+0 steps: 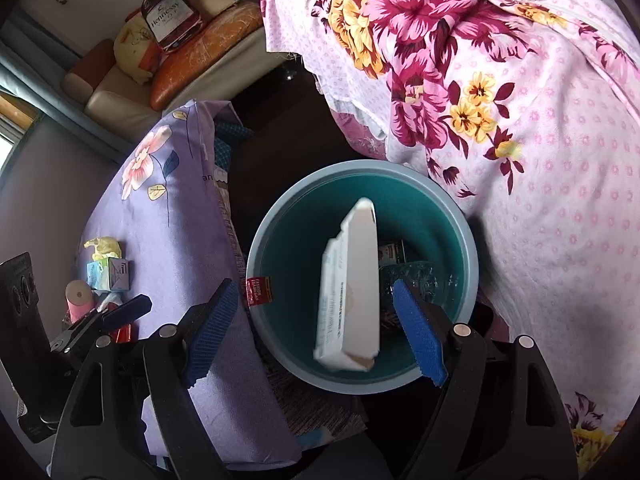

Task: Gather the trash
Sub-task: 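Move both open tools back from the bin to the trash pile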

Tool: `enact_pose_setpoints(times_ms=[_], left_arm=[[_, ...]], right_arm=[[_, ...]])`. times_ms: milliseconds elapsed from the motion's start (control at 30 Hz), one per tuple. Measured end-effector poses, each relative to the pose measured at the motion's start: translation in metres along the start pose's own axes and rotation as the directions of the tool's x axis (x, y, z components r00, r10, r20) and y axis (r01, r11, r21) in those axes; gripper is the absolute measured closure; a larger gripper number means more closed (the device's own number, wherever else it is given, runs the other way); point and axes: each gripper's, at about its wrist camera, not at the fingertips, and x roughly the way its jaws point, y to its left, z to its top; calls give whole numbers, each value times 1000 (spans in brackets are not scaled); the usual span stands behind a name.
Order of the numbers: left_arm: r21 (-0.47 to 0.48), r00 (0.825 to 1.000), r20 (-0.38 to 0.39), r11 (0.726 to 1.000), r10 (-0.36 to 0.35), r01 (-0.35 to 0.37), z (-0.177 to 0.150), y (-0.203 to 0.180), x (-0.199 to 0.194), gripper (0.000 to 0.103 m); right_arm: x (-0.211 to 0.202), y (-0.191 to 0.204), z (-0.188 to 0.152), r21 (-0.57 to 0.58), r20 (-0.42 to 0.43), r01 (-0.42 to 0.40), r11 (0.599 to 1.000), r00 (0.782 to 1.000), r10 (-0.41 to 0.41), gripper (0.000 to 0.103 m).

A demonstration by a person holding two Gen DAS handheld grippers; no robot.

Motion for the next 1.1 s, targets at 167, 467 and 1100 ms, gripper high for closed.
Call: enact_pose_setpoints(times_ms=[167, 467, 1100], left_arm=[[-8, 1000, 10, 1000, -9, 9, -5, 5, -10, 13], [-40, 999, 41, 999, 2, -1, -23, 30, -33, 13], [-138, 984, 146, 987, 104, -84, -72, 127, -111, 13]], right_arm=[[-2, 7, -4, -2, -5, 13, 1000, 1000, -13, 25], [-9, 34, -11, -49, -10, 23, 999, 1000, -23, 25], [-15, 137, -33, -259, -14, 45, 965, 999, -50, 22]])
